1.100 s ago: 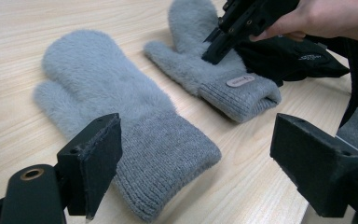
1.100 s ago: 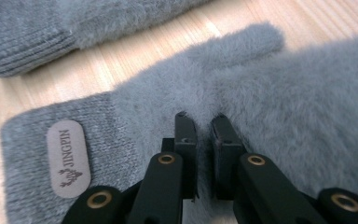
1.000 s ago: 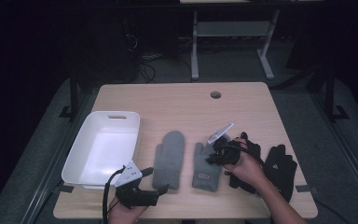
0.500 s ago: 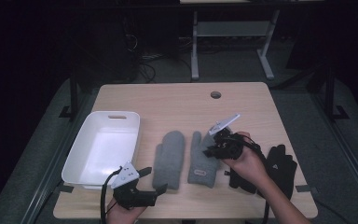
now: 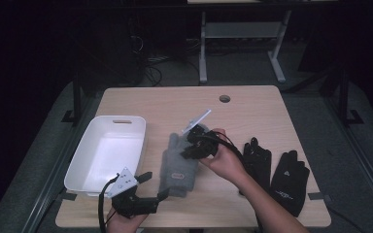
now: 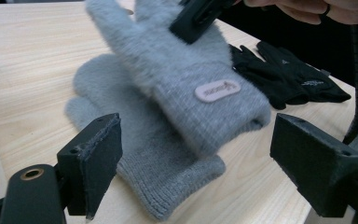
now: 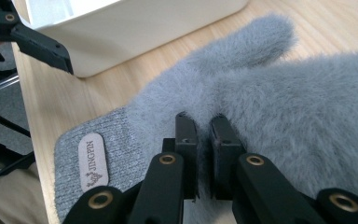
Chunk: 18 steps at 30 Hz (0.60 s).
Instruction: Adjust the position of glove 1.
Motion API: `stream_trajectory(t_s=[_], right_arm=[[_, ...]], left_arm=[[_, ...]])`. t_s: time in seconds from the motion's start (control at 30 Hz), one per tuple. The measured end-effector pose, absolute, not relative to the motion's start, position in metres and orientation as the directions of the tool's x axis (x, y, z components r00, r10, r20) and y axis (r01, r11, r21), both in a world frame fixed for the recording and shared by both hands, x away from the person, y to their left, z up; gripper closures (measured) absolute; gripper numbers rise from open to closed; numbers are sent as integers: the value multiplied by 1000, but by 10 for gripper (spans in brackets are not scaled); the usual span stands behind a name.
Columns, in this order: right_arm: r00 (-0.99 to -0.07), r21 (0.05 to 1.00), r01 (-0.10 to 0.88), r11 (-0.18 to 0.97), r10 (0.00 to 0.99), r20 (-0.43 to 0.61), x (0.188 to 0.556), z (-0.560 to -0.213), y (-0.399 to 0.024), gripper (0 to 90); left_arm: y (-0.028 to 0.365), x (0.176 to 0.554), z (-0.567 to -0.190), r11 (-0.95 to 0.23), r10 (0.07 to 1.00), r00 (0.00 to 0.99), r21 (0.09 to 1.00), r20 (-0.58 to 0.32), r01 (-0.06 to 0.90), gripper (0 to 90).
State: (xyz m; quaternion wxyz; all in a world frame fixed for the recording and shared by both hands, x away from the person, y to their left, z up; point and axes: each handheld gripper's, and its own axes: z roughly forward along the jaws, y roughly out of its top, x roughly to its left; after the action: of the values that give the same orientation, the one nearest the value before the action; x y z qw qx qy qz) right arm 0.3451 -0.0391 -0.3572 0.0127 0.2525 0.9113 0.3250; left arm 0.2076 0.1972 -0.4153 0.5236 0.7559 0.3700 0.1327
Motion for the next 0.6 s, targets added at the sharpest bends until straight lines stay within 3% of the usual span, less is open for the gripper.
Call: stream_trajectory(t_s=[0.6], right_arm=[[-882,530,459,713,437,176,361,-382,-3,830]], left_arm=[[198,212,-418,-181,706,681,880,-196,440,166]])
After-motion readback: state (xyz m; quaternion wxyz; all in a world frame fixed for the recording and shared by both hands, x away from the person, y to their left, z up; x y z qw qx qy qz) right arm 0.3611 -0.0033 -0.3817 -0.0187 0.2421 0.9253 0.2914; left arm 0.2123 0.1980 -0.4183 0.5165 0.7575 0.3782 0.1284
